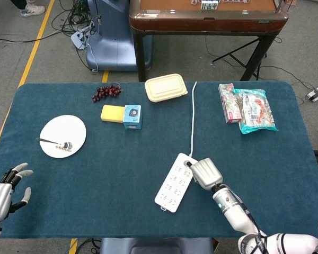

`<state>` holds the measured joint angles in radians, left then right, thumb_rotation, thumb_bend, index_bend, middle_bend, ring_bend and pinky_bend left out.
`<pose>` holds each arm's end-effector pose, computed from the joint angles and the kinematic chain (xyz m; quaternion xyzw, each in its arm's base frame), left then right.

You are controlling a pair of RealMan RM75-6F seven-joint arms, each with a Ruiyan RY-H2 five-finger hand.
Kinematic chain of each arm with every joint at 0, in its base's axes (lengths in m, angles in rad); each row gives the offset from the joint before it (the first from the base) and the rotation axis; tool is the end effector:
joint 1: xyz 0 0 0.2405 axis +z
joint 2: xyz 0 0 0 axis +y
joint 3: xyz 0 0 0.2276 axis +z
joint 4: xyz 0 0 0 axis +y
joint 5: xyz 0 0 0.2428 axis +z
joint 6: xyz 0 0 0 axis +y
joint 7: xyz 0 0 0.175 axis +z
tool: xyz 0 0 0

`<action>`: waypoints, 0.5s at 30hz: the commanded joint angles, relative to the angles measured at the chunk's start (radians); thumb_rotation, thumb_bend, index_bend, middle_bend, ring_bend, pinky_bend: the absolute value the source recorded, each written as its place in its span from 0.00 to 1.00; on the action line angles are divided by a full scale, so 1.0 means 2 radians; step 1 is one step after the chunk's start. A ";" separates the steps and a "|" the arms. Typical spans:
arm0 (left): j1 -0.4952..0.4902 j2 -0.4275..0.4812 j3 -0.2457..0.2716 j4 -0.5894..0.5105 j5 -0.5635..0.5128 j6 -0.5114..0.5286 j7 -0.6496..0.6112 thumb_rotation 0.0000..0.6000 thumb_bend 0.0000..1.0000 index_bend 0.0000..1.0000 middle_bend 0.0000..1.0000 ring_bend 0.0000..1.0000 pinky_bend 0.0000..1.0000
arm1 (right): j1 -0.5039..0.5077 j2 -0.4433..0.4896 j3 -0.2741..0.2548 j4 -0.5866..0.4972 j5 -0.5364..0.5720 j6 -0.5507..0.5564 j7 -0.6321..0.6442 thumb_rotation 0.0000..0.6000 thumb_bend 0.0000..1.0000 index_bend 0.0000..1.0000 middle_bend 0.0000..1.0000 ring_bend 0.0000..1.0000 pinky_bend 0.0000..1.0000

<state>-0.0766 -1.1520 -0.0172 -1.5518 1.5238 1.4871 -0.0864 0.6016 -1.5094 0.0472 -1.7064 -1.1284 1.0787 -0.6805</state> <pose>-0.3086 0.2028 0.1061 -0.5922 -0.4116 -0.3985 0.5666 -0.1337 -0.2796 -0.0681 0.7907 -0.3245 0.2927 0.4287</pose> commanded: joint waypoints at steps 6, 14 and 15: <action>-0.001 -0.002 0.001 0.000 0.002 -0.001 0.006 1.00 0.48 0.35 0.18 0.18 0.54 | -0.012 0.046 -0.004 -0.060 -0.056 0.049 -0.016 1.00 0.89 0.26 0.94 1.00 1.00; 0.002 0.000 -0.001 -0.005 0.004 0.008 0.009 1.00 0.48 0.35 0.18 0.18 0.54 | -0.058 0.114 -0.031 -0.101 -0.112 0.117 -0.022 1.00 0.37 0.26 0.56 0.67 0.79; 0.003 0.001 -0.001 -0.006 0.004 0.011 0.009 1.00 0.48 0.35 0.18 0.18 0.54 | -0.065 0.123 -0.035 -0.103 -0.117 0.125 -0.020 1.00 0.34 0.26 0.53 0.63 0.74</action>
<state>-0.0728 -1.1510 -0.0191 -1.5611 1.5310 1.5057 -0.0694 0.4992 -1.2940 -0.0037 -1.8951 -1.3380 1.2983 -0.7197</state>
